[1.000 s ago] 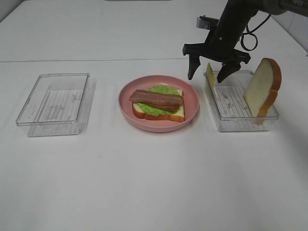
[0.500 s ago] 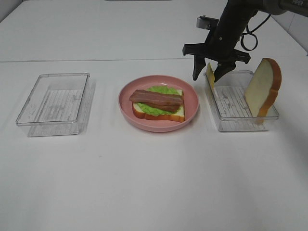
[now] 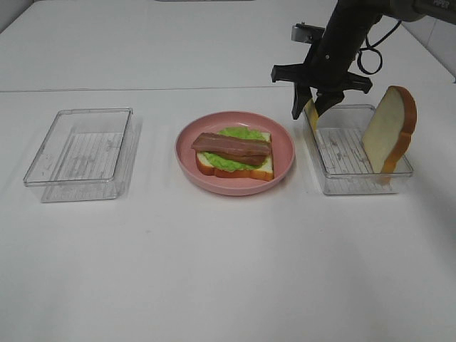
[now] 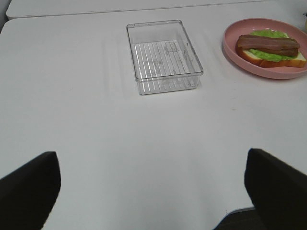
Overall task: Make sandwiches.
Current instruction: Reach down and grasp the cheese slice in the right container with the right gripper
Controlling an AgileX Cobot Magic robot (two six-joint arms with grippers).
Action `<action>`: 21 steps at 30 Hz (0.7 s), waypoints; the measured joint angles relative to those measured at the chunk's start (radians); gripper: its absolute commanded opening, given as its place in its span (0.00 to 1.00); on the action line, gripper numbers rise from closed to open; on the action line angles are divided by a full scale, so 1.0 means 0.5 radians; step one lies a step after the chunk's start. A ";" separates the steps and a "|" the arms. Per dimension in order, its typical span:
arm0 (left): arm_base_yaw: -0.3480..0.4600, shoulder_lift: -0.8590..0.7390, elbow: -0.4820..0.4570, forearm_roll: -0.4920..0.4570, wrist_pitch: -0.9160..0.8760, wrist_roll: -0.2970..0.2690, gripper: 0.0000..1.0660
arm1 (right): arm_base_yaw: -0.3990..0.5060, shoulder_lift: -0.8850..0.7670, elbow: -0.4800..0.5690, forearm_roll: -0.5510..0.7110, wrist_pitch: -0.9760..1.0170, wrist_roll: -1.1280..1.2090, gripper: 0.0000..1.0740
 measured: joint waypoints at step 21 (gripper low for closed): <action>0.000 0.000 0.000 0.000 0.000 0.000 0.94 | 0.000 -0.004 0.000 -0.092 0.000 0.000 0.00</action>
